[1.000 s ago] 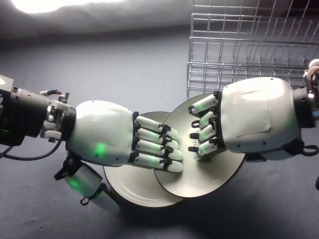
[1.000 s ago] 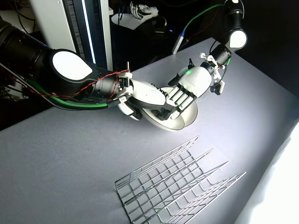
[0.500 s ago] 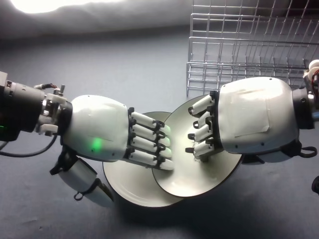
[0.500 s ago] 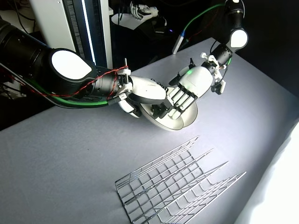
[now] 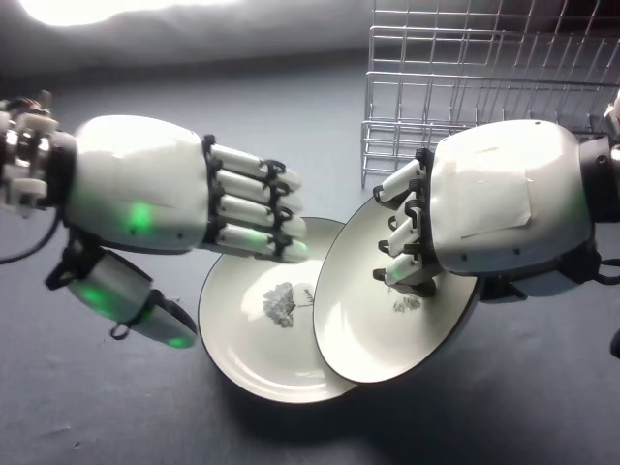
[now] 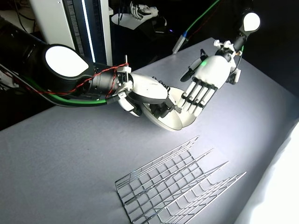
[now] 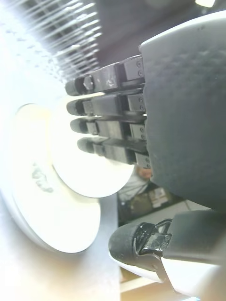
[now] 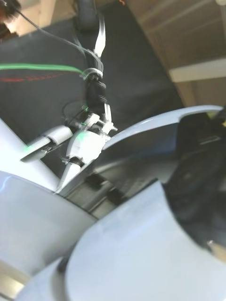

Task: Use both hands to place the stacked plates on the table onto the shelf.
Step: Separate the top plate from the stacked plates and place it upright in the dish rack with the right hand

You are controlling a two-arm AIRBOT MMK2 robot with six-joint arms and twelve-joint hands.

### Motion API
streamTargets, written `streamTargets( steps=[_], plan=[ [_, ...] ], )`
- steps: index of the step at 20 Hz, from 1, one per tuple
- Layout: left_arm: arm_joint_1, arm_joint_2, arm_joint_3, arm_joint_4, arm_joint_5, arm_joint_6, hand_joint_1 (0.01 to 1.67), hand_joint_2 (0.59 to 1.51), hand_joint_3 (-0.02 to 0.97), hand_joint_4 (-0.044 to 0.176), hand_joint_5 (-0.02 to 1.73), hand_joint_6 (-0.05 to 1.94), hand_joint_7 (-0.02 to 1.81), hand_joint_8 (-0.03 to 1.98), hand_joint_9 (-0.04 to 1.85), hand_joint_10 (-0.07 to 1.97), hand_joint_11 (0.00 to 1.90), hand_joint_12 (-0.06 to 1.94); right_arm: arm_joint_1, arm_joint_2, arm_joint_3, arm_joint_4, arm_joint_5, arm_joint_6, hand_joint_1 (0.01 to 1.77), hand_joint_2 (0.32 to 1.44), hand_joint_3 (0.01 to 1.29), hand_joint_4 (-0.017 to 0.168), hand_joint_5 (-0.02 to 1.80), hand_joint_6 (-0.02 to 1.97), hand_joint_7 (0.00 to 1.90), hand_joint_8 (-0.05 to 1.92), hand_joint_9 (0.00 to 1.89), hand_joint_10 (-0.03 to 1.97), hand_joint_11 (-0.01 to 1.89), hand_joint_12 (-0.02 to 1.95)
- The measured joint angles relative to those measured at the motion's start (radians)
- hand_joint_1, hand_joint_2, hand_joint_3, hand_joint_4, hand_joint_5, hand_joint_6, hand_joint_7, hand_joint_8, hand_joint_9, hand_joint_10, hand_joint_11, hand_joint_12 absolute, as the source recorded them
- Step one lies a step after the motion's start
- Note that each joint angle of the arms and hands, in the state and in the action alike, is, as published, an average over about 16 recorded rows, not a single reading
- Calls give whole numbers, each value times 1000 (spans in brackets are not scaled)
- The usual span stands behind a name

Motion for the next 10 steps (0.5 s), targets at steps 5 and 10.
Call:
streamTargets(
  steps=[5,10],
  plan=[
    [-46,88,-39,22,15,-3,15,1209,8,1,93,9,123,14,99,9,42,95,32,16,-23,76,-15,2,1235,1066,14,3,727,1012,811,1065,805,1262,496,1642],
    [-73,159,-60,60,32,-3,14,1207,6,1,94,7,127,15,103,8,42,105,58,26,-39,183,-31,3,1268,1067,13,-1,770,1074,853,1038,795,1366,500,1642]
  ],
)
